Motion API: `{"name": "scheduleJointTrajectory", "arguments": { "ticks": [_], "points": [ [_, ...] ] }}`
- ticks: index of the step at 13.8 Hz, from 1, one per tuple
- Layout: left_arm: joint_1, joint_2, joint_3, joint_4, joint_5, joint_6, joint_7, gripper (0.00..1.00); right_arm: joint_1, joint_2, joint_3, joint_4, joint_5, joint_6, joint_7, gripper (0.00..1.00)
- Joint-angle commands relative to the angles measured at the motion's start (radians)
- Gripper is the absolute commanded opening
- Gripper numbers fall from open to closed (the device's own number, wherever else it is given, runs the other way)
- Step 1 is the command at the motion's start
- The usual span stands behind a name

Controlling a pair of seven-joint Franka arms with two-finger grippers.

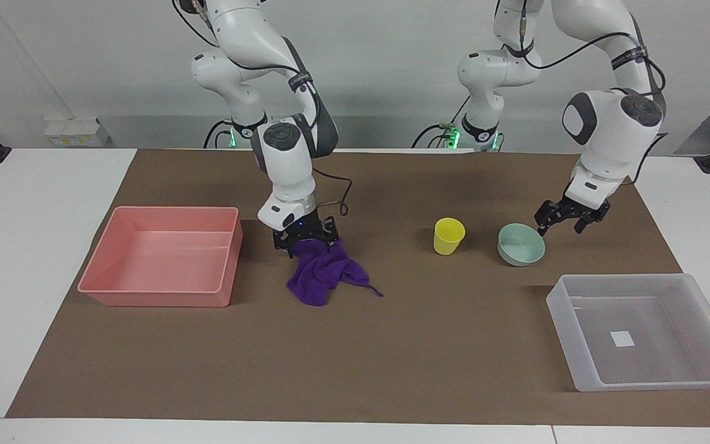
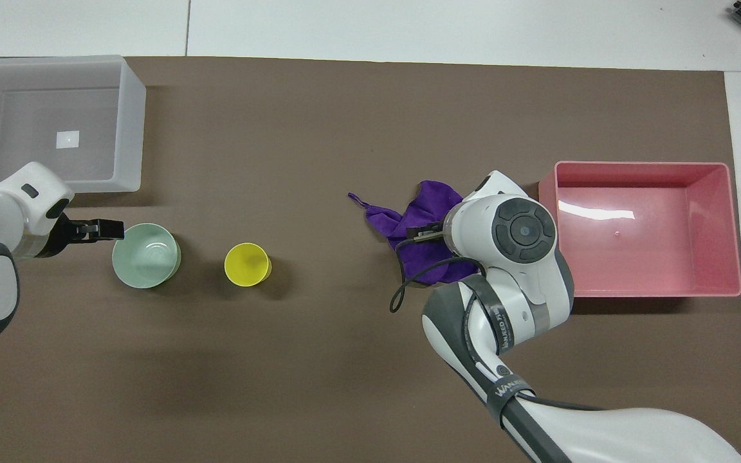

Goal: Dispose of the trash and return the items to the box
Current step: 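Reach the left gripper to the green bowl while the right gripper reaches the cloth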

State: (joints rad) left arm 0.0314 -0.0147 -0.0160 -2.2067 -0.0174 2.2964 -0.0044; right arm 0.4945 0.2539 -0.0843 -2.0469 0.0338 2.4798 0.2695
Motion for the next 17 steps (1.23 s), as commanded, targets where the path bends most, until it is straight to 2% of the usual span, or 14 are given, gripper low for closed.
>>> {"name": "scheduleJointTrajectory", "arguments": {
  "ticks": [1, 6, 7, 8, 9, 10, 12, 13, 15, 16, 17],
  "points": [
    [0.005, -0.01, -0.005, -0.062, 0.004, 0.074, -0.006, 1.0, 0.006, 0.019, -0.002, -0.013, 0.017, 0.04, 0.017, 1.0],
    [-0.012, -0.005, -0.007, -0.152, -0.009, 0.181, -0.008, 1.0, 0.007, 0.047, -0.002, -0.039, 0.017, 0.077, 0.016, 1.0],
    [-0.012, -0.002, -0.007, -0.159, -0.009, 0.19, -0.008, 1.0, 0.007, 0.056, -0.002, -0.042, 0.017, 0.079, 0.014, 0.76],
    [-0.012, -0.002, -0.008, -0.162, -0.01, 0.19, -0.008, 0.92, 0.007, 0.056, -0.002, -0.041, 0.017, 0.077, 0.019, 0.25],
    [-0.012, -0.001, -0.008, -0.169, -0.019, 0.198, -0.008, 0.75, 0.007, 0.053, -0.002, -0.039, 0.017, 0.073, 0.03, 0.0],
    [-0.013, 0.001, -0.008, -0.177, -0.042, 0.205, -0.008, 0.56, 0.007, 0.05, -0.002, -0.039, 0.017, 0.065, 0.051, 0.0],
    [-0.033, 0.004, -0.008, -0.189, -0.049, 0.231, -0.008, 0.4, 0.018, 0.047, -0.003, -0.039, 0.017, 0.059, 0.094, 0.0],
    [-0.033, 0.006, -0.008, -0.195, -0.049, 0.233, -0.008, 0.25, 0.022, 0.042, -0.003, -0.038, 0.017, 0.053, 0.1, 0.0],
    [-0.033, 0.006, -0.008, -0.199, -0.052, 0.235, -0.008, 0.05, 0.022, 0.013, -0.005, -0.026, 0.015, -0.022, 0.108, 0.0],
    [-0.033, 0.006, -0.008, -0.199, -0.059, 0.233, -0.008, 0.0, 0.022, -0.01, -0.008, -0.021, 0.015, -0.056, 0.109, 0.0],
    [-0.033, 0.006, -0.008, -0.193, -0.067, 0.226, -0.008, 0.0, 0.018, -0.036, -0.011, -0.016, 0.015, -0.088, 0.112, 0.0]
  ]
}}
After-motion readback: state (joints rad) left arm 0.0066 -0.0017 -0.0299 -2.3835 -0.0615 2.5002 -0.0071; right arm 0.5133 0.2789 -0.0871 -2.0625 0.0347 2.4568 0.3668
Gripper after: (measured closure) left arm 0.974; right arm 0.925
